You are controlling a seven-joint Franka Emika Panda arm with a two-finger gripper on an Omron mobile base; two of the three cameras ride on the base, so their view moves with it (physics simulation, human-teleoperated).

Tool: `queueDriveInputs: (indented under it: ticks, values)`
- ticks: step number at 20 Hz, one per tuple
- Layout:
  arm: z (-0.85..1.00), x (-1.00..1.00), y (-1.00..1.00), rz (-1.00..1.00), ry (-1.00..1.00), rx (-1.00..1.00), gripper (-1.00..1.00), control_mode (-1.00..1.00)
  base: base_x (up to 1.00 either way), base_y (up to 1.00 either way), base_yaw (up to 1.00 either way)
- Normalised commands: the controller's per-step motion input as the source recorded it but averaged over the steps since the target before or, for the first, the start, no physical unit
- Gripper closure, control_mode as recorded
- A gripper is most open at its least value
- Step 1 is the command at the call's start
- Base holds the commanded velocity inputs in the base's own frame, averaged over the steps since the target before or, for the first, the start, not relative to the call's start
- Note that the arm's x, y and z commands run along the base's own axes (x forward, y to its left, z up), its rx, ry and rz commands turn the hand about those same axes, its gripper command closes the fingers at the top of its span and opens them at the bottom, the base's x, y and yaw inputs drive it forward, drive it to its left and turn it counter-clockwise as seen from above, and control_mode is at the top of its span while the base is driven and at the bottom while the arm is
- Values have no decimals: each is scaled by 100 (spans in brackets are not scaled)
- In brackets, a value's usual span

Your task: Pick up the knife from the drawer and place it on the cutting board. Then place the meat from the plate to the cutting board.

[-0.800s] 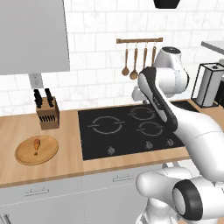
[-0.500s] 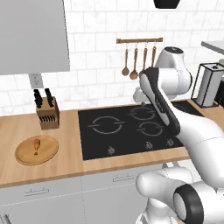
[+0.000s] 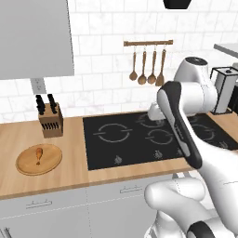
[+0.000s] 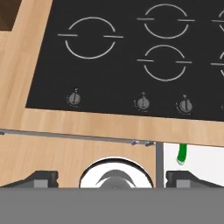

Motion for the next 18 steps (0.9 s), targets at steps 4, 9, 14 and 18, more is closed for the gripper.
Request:
queueDriveInputs:
  ticks: [4,9,14,18]
  values:
    - [-2,-79,0,0,-7,0,-100,-100,0,0,0]
    - [-1,-77,0,0,-10,0,-100,-100,0,0,0]
    - [-3,-8,0,0,-2,0,-100,100,-7,39,-2]
    - [0,0,0,0,0,0,-100,100,0,98,-19]
